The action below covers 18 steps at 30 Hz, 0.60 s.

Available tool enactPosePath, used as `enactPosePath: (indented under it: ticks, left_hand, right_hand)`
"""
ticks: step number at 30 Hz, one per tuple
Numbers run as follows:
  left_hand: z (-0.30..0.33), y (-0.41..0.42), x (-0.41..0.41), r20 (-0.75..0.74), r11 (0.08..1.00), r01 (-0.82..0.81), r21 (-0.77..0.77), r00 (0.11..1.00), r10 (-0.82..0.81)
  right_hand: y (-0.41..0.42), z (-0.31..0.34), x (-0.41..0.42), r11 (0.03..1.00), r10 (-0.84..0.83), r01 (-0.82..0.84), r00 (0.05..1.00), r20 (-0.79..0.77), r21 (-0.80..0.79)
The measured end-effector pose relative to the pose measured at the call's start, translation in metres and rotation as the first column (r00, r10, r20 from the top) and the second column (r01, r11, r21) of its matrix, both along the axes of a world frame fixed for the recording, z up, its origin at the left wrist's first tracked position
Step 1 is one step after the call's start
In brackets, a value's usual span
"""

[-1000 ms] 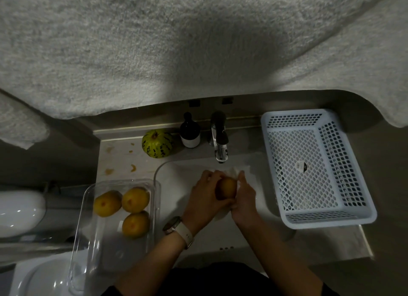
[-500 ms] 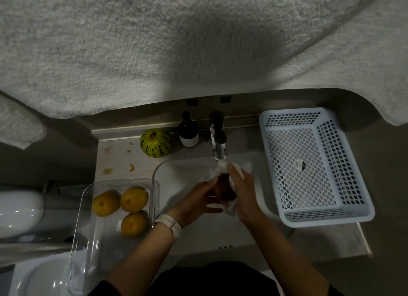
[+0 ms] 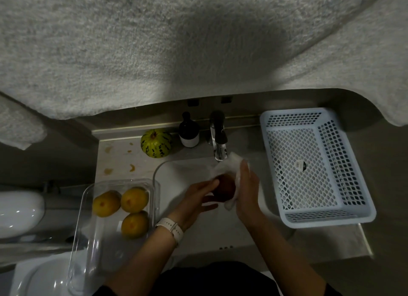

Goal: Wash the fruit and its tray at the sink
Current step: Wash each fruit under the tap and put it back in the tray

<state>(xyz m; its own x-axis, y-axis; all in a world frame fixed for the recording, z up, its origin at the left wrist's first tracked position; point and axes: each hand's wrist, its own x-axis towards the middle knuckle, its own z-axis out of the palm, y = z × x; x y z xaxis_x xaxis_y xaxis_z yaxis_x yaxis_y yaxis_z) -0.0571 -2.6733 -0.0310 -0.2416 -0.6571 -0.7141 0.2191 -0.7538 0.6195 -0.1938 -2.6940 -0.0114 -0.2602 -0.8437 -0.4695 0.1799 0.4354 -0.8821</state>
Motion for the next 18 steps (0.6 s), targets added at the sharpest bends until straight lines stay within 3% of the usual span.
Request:
enactPosePath:
  ticks: [4,8,11,15,18]
  left_hand:
    - [0.001,-0.001,0.001,-0.052,0.991,-0.059,-0.119,0.997,0.053]
    - [0.004,-0.001,-0.002,0.201,0.935,0.096,-0.341,0.979,-0.027]
    - [0.003,0.001,0.0,0.304,0.934,0.164,-0.317,0.95,-0.064]
    - [0.006,0.005,-0.009,0.165,0.974,0.123,-0.191,0.982,-0.092]
    - [0.008,0.004,-0.015,0.164,0.98,0.105,-0.172,0.984,-0.076]
  right_hand:
    - [0.006,0.005,0.002,0.952,-0.2,0.071,0.881,0.43,0.298]
    - [0.011,0.005,0.002,0.922,-0.255,0.017,0.779,0.573,0.388]
    - [0.002,0.003,-0.002,0.919,-0.269,0.094,0.86,0.434,0.384]
    - [-0.004,0.0,0.003,0.911,-0.277,0.199,0.944,0.179,0.362]
    - [-0.001,-0.002,0.005,0.929,-0.274,0.241,0.958,0.086,0.28]
